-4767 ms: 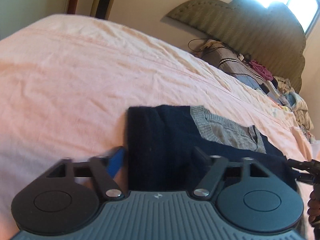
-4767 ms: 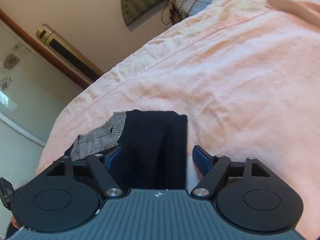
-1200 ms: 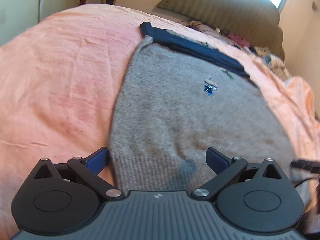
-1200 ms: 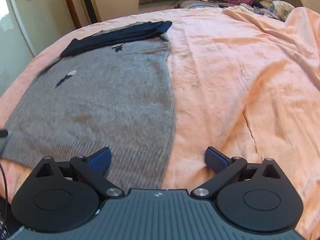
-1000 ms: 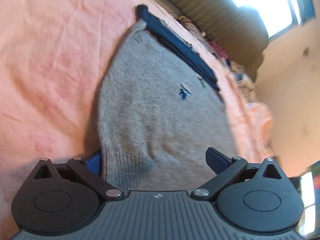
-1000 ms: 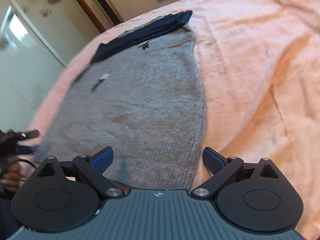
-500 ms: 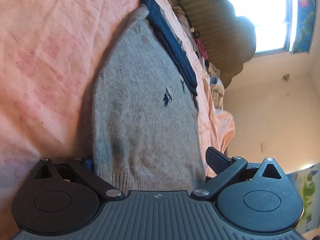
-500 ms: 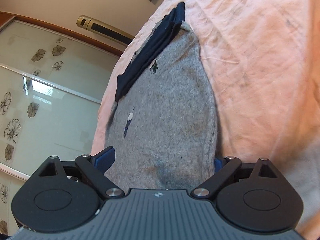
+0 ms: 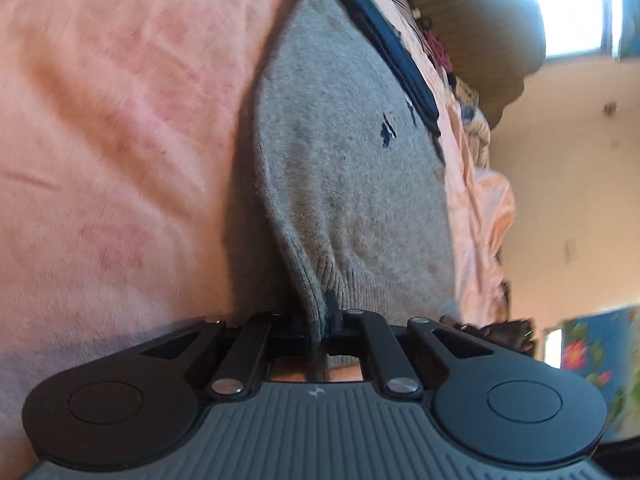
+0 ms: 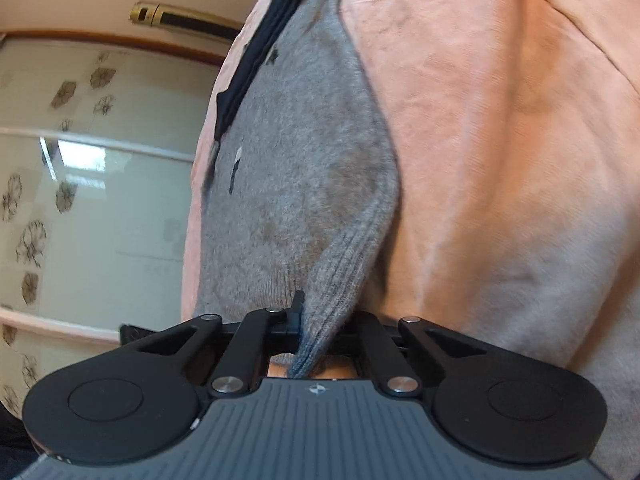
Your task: Fold small clothes
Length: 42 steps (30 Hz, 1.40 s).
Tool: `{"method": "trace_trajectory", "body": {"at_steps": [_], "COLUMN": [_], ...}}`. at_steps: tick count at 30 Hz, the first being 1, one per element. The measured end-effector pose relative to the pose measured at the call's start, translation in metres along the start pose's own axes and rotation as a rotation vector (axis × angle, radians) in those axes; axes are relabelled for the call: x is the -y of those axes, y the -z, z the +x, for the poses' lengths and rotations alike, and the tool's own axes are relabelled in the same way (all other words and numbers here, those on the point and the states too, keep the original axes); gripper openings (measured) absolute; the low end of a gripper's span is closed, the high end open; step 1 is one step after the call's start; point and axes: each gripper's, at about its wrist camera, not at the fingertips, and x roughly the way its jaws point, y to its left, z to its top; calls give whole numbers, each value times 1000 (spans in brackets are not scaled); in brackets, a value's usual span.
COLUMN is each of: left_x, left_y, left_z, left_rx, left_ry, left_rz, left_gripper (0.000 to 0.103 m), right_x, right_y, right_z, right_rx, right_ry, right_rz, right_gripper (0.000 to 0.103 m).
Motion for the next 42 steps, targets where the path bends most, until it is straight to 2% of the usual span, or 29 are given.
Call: {"method": "trace_trajectory", "body": {"at_steps": [2,6,12,17,22,28,32,34,35,36,37,38,39,42], "left_x": [10,22,49,78,89,90,87,76,71,62,57,51,48,46], "left_y": [0,-12,-59,-126,-217,-325,-378,-403,-412,-420,-422,-417,-406,-373], "left_z": [-5,-18,-22,-14,11,60,91,110,118,126,129,127,120,92], "left_rx": [19,86,170,268,353,399,452,457,436,390,357,359,406,473], "left_ry": [4,61,117,143,134,57,-17,-78,-102,-121,-129,-119,-94,-148], "left_rz": [50,71,137,210,223,223,200,138,97,37,-11,-44,-42,2], "left_gripper": [5,5,6,6,6,6,6,8,12,28,58,72,82,85], "right_x": [-6,-15,-36,-51,-58,-47,-29,-16,-10,-6,-6,-8,-11,-21], "right_y": [-1,-11,-54,-128,-222,-332,-379,-394,-397,-398,-394,-388,-379,-344], "right_z": [-6,-18,-23,-7,28,85,124,139,146,150,151,149,145,118], "right_rx": [17,66,161,278,367,381,381,411,431,446,461,477,483,491], "right_ry": [-4,-34,-121,-174,-202,-145,-102,-96,-65,-37,-30,-42,-58,-50], "right_rz": [-30,-46,-91,-131,-132,-77,-20,45,84,111,110,92,69,0], "right_gripper": [9,9,9,10,10,10,11,21,41,58,81,87,90,93]}}
